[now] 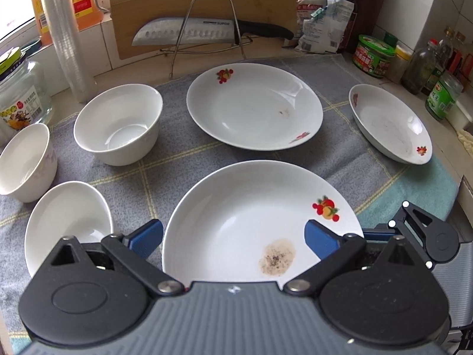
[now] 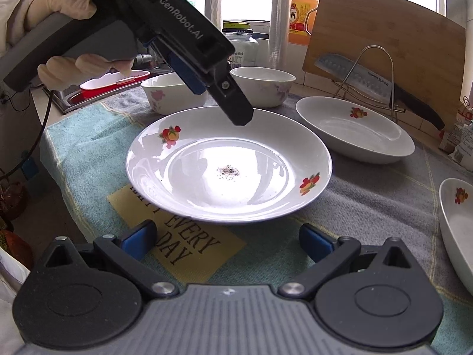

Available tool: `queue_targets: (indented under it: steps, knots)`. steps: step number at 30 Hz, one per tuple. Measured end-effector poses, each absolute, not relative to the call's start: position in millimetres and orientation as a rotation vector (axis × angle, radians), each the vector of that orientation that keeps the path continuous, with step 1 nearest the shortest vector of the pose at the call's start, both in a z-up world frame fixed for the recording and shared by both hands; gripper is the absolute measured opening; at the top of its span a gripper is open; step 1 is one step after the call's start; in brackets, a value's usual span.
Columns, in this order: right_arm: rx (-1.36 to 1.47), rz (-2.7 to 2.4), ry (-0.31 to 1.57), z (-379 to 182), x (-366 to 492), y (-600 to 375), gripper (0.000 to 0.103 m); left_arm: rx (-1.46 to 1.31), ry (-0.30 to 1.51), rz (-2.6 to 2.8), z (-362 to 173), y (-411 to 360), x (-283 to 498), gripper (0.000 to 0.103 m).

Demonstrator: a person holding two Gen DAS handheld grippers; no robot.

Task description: Organize plates and bowls

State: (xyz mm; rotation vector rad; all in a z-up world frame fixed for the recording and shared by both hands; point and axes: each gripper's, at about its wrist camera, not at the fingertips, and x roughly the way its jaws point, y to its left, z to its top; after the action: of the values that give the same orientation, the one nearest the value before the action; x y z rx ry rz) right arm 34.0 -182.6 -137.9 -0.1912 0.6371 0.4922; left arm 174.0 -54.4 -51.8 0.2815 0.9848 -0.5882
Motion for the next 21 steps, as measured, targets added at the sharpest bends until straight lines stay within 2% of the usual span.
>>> queue_targets:
  steps: [13, 21]
  knots:
    - [-0.179, 0.517, 0.626, -136, 34, -177, 0.103, 0.302, 1.117, -0.690, -69, -62, 219, 0.100]
    - [-0.155, 0.491, 0.594, -135, 37, -176, 0.103, 0.341, 1.154, -0.743, -76, -65, 229, 0.096]
